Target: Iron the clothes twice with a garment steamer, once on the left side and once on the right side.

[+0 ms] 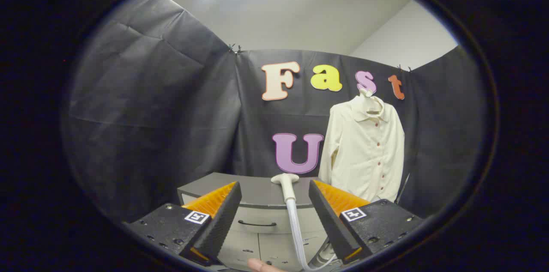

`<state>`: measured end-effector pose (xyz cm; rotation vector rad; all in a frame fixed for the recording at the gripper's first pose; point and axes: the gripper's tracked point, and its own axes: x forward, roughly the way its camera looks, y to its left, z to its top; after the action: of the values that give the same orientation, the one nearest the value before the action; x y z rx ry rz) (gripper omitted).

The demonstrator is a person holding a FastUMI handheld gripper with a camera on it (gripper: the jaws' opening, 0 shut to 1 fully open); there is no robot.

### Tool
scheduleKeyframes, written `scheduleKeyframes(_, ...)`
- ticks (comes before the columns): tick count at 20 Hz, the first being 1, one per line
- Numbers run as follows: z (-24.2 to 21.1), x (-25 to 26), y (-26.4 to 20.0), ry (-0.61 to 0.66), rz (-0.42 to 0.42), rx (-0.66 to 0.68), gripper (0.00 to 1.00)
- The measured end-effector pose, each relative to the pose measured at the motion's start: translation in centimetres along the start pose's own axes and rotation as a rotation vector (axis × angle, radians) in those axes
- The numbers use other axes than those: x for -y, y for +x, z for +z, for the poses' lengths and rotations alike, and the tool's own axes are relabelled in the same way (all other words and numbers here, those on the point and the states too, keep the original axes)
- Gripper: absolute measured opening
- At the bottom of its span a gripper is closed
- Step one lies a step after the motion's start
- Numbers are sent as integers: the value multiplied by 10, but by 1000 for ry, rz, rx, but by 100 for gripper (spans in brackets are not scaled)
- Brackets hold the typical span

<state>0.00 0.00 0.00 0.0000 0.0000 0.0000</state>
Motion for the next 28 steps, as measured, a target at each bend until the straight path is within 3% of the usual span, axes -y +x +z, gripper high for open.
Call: scheduleKeyframes(28, -20, -1, 14, -31, 3, -27, 96)
